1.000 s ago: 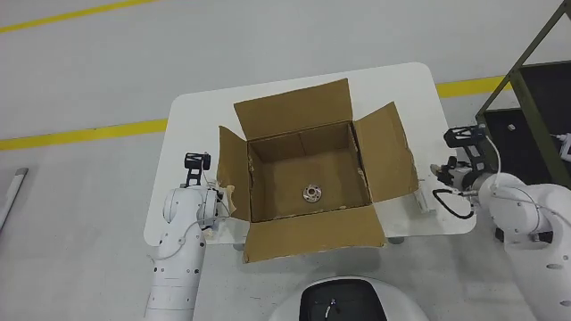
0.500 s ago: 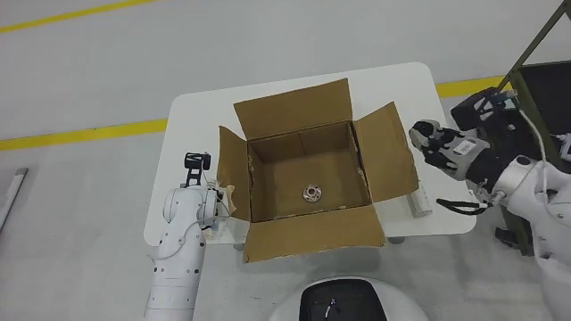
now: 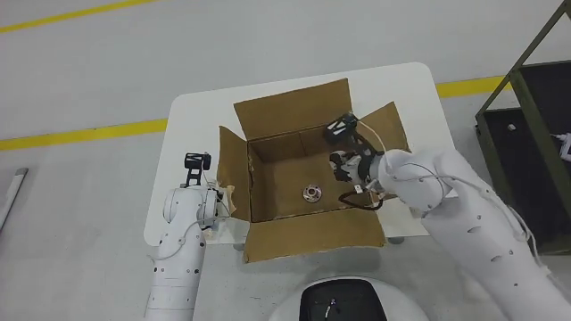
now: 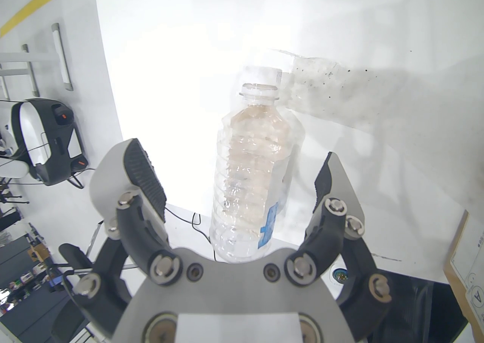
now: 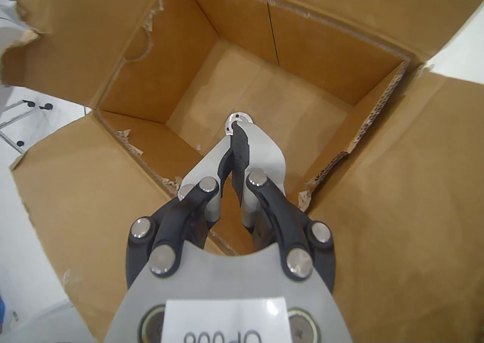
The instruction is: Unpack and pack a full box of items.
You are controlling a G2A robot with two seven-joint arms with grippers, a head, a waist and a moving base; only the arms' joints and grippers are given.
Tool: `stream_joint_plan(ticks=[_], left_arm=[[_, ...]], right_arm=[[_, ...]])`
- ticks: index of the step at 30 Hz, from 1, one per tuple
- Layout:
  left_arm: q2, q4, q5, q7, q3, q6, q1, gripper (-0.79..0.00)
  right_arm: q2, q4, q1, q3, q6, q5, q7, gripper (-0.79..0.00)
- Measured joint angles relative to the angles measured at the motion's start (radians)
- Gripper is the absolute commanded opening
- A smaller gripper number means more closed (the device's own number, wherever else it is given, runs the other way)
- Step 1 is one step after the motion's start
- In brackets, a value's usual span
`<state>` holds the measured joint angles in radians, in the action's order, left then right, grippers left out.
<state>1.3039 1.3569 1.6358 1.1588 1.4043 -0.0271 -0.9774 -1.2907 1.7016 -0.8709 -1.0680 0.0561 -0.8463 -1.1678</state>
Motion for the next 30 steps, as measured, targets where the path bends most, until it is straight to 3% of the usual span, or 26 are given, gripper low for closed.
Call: stream_joint_plan(ticks=[6, 30], left_arm=[[0.0, 0.0, 0.0, 0.0, 0.0, 0.0, 0.0, 0.0], [0.0, 0.0, 0.0, 0.0, 0.0, 0.0, 0.0, 0.0]], right_arm=[[-0.026, -0.125, 0.079, 0.101, 0.135, -0.052, 0.003, -0.785], [-0.026, -0.117, 0.071, 0.099, 0.13, -0.044, 0.014, -0.785]])
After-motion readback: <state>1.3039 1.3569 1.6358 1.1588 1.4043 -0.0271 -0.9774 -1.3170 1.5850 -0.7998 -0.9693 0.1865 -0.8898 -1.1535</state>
